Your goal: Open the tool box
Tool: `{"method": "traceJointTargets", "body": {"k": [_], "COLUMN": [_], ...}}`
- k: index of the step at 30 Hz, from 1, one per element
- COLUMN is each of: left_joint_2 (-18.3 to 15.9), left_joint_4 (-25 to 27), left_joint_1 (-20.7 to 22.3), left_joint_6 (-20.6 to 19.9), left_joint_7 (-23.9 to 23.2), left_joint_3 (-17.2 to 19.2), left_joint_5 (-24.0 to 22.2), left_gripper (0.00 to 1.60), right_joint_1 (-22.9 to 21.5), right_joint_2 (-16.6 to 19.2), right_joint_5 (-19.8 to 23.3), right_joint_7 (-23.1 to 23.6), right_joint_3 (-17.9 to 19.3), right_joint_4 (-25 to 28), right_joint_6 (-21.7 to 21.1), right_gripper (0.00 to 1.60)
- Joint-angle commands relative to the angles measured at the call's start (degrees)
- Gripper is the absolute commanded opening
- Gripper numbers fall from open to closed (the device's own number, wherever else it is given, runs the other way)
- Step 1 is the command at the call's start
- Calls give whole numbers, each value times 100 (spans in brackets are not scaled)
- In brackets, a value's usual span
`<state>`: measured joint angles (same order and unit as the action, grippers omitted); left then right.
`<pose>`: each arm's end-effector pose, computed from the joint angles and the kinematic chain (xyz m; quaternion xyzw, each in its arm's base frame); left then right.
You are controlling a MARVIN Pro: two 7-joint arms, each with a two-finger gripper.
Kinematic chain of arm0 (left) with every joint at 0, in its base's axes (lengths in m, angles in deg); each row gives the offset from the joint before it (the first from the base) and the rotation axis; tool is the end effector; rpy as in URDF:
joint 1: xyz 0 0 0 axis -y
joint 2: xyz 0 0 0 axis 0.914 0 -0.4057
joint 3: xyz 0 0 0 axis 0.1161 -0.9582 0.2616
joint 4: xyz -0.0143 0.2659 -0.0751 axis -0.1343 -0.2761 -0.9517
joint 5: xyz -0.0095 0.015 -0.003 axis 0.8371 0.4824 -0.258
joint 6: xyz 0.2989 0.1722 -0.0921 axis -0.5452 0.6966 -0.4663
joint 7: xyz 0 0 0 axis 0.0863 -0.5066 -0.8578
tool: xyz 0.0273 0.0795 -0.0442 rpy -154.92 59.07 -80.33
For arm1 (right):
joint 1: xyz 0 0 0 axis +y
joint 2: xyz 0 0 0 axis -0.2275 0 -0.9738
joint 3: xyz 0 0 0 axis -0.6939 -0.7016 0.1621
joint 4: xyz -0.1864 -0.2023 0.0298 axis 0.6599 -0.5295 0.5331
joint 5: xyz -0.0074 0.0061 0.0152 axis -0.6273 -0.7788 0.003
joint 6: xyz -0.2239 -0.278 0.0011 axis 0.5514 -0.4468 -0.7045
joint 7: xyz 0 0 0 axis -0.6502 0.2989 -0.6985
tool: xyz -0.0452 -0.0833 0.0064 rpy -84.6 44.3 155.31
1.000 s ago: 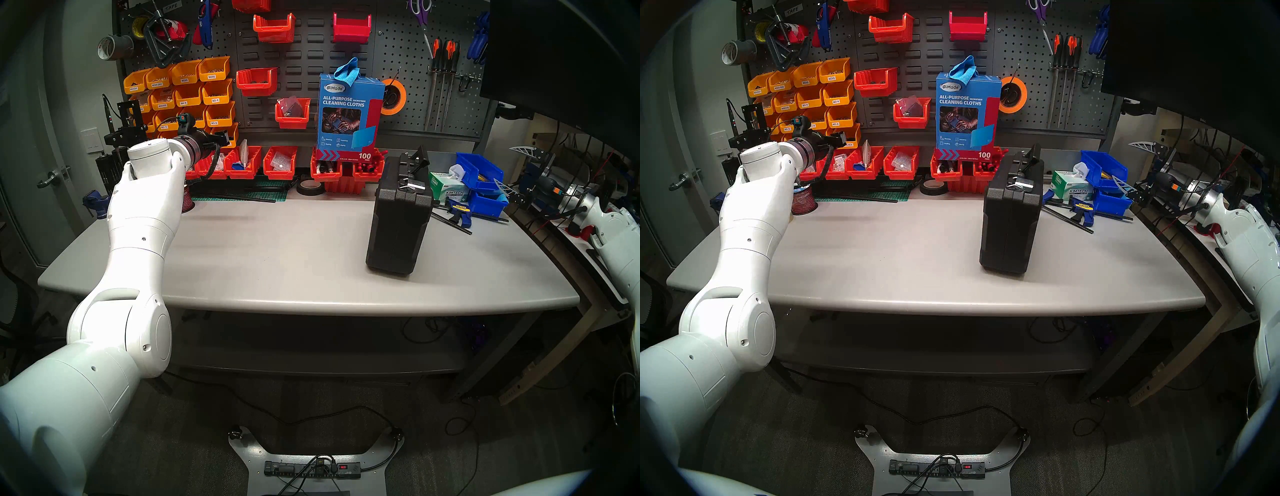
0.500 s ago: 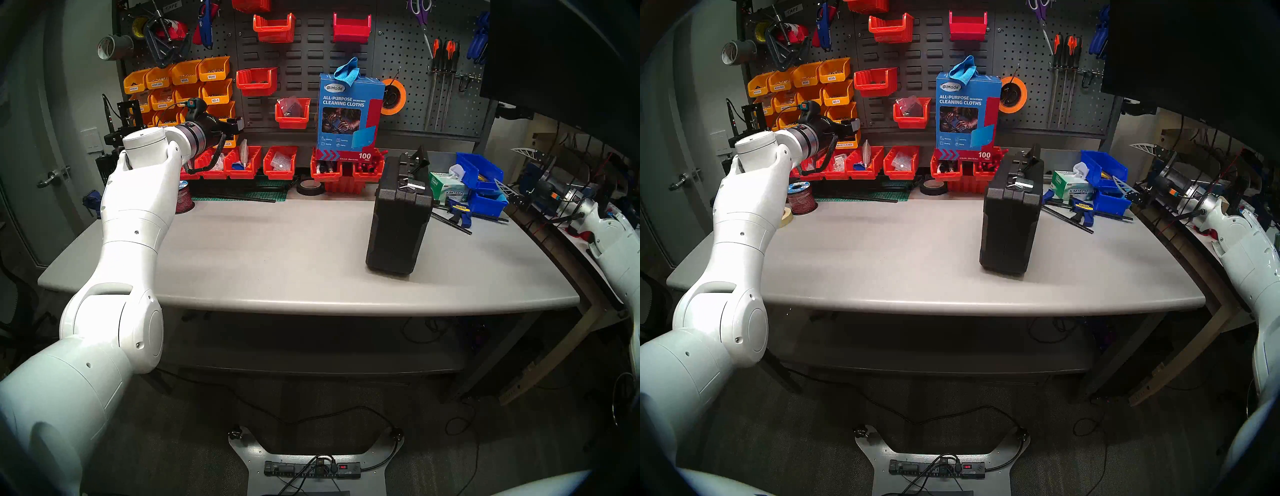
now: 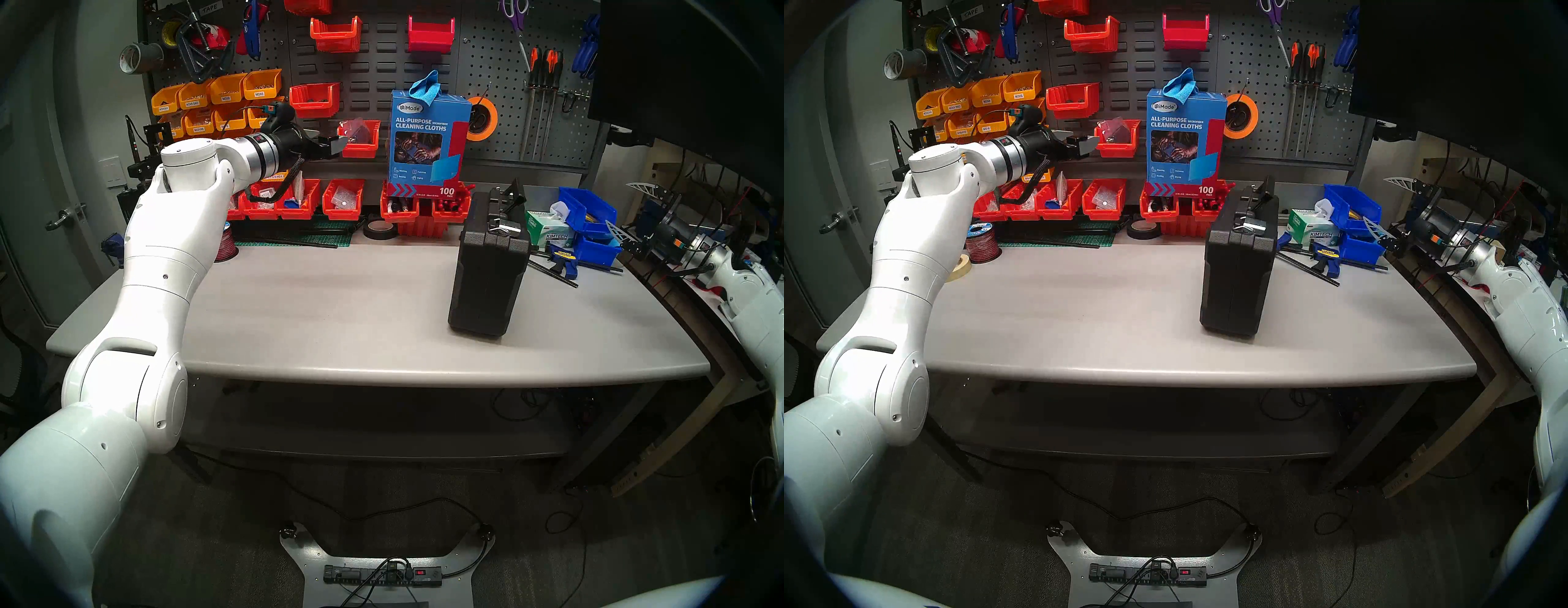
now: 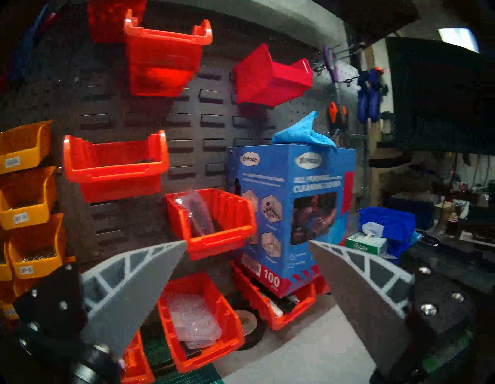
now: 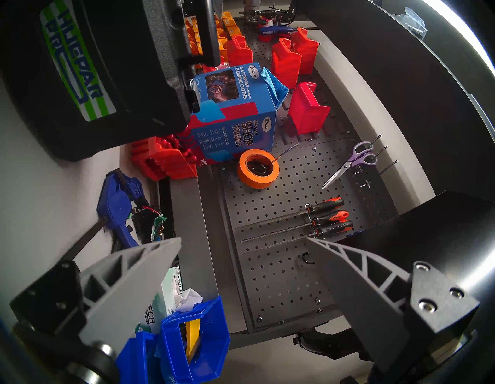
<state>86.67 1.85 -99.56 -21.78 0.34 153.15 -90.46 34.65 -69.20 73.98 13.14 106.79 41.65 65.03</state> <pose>0.6167 0.0244 0.0396 0.6385 -0.2760 0.6883 0.2056 0.4935 -0.3540 -0.0753 0.3748 0.5469 0.6867 0.2981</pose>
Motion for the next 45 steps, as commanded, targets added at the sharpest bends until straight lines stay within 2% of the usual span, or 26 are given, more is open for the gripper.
{"method": "traceJointTargets", "body": {"k": [1,5,9,10,12,15,22,29,30,33,45], "left_joint_2": [35,65,104,148,208,333,641,956,1015,1053,1122], "left_joint_4": [91,28,-29,-129,-236,-433,-761,-853,-850,-810,-602], "left_joint_1": [246,374,487,592,695,831,995,901,859,799,449], "left_joint_6": [268,432,554,645,753,912,1265,1910,2116,2300,3466], "left_joint_7": [-705,-1176,-1451,-1738,-1937,-2256,-2534,-2181,-2086,-1974,-1433], "left_joint_3": [-565,-899,-1135,-1268,-1414,-1553,-1693,-1627,-1610,-1603,-1727], "left_joint_5": [-138,-166,-159,-131,-103,-91,-134,-115,-103,-79,280], "left_gripper": [160,160,160,160,160,160,160,160,160,160,160], "right_joint_1": [16,63,94,120,148,189,270,361,390,414,553], "right_joint_2": [66,65,64,63,62,60,55,48,45,41,-4], "right_joint_5": [-153,-276,-358,-424,-503,-618,-854,-1144,-1242,-1328,-1996], "right_joint_7": [-333,-476,-568,-647,-737,-874,-1145,-1473,-1584,-1678,-2393], "right_joint_3": [152,193,218,240,264,297,362,435,458,478,610], "right_joint_4": [64,85,99,110,120,136,168,203,212,219,230], "right_joint_6": [-7,-7,-7,-7,-7,-7,-7,-7,-7,-7,-7], "right_gripper": [160,160,160,160,160,160,160,160,160,160,160]}}
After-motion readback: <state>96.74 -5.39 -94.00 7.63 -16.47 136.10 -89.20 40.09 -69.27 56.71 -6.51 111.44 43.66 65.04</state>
